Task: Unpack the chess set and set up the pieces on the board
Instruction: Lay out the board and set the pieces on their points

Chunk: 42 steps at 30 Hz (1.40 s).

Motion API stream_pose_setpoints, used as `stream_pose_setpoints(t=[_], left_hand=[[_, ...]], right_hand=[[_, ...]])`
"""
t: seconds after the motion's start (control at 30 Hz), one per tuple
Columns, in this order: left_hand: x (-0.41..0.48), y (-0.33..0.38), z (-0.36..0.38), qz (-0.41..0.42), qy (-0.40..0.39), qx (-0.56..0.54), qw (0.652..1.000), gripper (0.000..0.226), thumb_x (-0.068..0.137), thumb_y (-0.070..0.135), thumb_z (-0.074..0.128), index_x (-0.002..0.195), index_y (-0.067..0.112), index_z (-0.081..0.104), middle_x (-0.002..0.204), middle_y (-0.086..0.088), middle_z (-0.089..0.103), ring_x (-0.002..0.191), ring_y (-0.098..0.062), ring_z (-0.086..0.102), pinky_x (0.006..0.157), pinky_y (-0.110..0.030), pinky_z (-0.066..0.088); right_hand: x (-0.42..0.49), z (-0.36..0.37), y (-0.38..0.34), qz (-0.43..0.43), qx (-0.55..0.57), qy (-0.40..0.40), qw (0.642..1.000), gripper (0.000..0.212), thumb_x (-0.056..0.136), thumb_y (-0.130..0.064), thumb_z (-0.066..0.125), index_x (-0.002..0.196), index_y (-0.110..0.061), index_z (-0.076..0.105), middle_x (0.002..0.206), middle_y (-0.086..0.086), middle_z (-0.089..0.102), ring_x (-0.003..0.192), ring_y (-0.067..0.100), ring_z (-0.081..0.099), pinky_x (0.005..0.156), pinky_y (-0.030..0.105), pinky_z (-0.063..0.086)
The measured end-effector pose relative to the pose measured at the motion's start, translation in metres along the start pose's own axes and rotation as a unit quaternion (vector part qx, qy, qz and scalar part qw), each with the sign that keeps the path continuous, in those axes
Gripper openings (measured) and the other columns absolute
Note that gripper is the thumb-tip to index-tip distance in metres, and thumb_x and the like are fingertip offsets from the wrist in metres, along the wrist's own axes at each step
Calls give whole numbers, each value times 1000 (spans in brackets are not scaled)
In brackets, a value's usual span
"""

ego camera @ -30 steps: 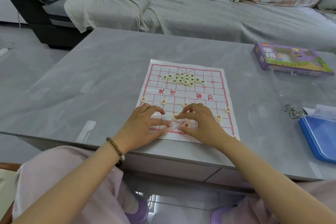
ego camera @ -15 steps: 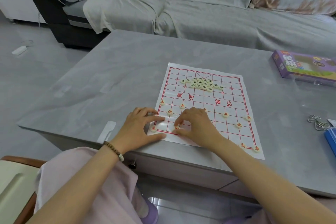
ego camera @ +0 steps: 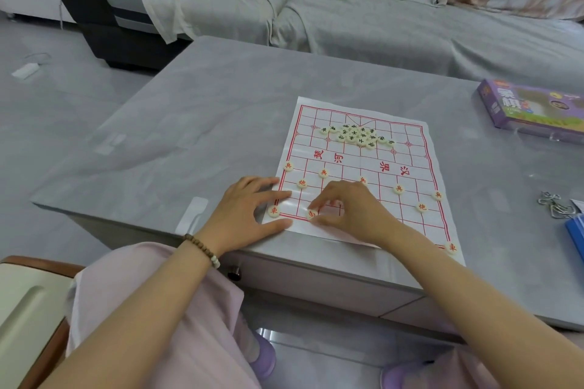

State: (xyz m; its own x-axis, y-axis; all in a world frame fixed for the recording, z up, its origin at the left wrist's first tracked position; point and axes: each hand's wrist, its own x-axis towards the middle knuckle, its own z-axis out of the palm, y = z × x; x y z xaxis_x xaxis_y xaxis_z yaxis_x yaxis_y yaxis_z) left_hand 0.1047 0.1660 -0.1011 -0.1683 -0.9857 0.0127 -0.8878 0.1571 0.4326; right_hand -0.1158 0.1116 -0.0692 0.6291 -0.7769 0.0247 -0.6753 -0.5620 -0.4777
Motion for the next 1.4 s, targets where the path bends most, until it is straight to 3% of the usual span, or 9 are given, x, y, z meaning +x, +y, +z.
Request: stream_pose_setpoints(t=[0.23, 0.47, 0.73, 0.93, 1.17, 1.27, 1.4], left_hand=[[1, -1, 3, 2, 10, -5, 1000, 74, 67, 80, 28, 131, 46, 43, 145, 19, 30, 131, -6, 21, 108, -33, 20], [1, -3, 4, 10, 20, -4, 1000, 70, 70, 77, 28, 130, 45, 45, 144, 18, 33, 130, -7, 23, 107, -33, 21], [3, -1, 3, 3, 36, -58, 998, 64, 80, 72, 20, 124, 41, 54, 139, 18, 40, 126, -3, 26, 101, -27, 20], [13, 16, -7, -12, 67, -47, 997, 48, 88, 57, 39, 120, 28, 60, 130, 8, 52, 120, -11, 41, 99, -31, 36], [32, 60, 4, 17, 60, -40, 997, 33, 91, 44, 50, 118, 28, 59, 125, 8, 56, 115, -9, 47, 92, -23, 35], [39, 75, 12, 26, 31, -35, 999, 35, 87, 45, 56, 119, 30, 57, 126, 10, 55, 117, -9, 46, 96, -26, 35], [46, 88, 21, 29, 11, -24, 999, 46, 83, 51, 59, 123, 29, 56, 129, 10, 52, 119, -11, 43, 99, -27, 32]], right_hand=[[1, 19, -11, 5, -5, 51, 999, 21, 78, -43, 70, 93, -28, 69, 92, -8, 65, 85, 9, 56, 87, 37, 45], [0, 25, -15, 10, -33, 73, 997, 25, 80, -48, 65, 96, -28, 67, 93, -11, 61, 87, 6, 50, 88, 26, 31], [-6, 29, -18, 16, -41, 92, 995, 27, 82, -48, 62, 100, -28, 67, 98, -9, 62, 93, 8, 51, 94, 28, 30], [-21, 5, -2, 13, 7, 113, 993, 20, 85, -38, 63, 102, -27, 67, 95, -12, 59, 85, 3, 47, 85, 21, 24], [-51, -38, 55, 100, 5, 168, 981, 15, 84, -30, 65, 98, -27, 70, 94, -13, 61, 77, 1, 49, 85, 26, 35], [-59, -44, 72, 121, -8, 161, 980, 13, 84, -30, 66, 97, -29, 70, 92, -15, 60, 77, 3, 50, 87, 33, 44], [-65, -42, 80, 123, 2, 131, 984, 15, 84, -34, 66, 99, -32, 68, 100, -13, 62, 85, 6, 53, 92, 39, 45]])
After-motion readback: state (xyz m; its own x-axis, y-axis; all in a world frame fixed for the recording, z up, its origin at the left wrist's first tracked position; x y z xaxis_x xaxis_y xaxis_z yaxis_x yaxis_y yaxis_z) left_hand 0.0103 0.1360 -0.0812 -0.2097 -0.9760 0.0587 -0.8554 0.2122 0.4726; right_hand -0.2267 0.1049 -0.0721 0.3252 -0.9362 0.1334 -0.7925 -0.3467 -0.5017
